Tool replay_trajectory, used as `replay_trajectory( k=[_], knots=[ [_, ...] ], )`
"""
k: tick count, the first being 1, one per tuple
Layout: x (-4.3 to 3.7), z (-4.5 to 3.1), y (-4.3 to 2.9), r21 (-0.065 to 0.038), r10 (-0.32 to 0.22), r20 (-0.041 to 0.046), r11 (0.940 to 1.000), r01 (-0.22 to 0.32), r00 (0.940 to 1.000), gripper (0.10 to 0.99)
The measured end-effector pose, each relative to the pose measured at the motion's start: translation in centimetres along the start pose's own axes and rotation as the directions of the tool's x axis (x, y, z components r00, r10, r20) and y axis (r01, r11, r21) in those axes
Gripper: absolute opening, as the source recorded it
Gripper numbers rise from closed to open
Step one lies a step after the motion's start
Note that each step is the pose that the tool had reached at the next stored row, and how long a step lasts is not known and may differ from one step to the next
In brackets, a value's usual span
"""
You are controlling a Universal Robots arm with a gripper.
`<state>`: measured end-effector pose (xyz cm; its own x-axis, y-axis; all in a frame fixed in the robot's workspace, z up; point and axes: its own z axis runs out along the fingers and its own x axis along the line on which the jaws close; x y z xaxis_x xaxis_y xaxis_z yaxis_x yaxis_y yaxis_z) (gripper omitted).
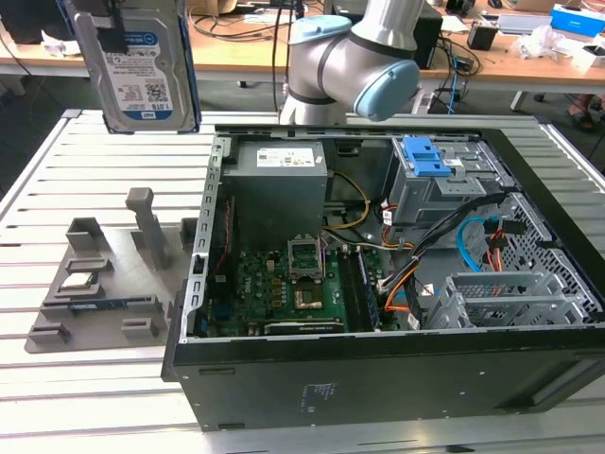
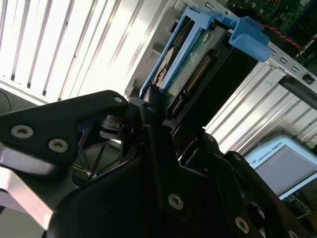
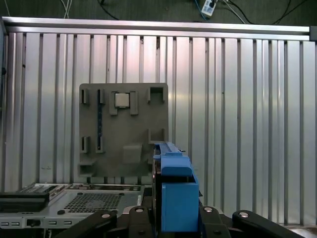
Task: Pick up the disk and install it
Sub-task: 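Pick up the disk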
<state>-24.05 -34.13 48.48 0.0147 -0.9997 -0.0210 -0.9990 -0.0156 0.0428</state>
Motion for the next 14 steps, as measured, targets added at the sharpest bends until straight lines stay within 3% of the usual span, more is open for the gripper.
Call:
replay_trajectory(
  k=[7, 9, 14],
  knots=[
    [0.05, -0.15, -3.40, 0.000, 0.000, -0.0001, 1.0000, 0.000, 1.0000, 0.365],
    [0.07, -0.22, -4.86, 0.000, 0.000, -0.0002, 1.0000, 0.000, 1.0000, 0.365],
    [0.11, -0.33, -7.53, 0.000, 0.000, -0.0001, 1.0000, 0.000, 1.0000, 0.365]
  ],
)
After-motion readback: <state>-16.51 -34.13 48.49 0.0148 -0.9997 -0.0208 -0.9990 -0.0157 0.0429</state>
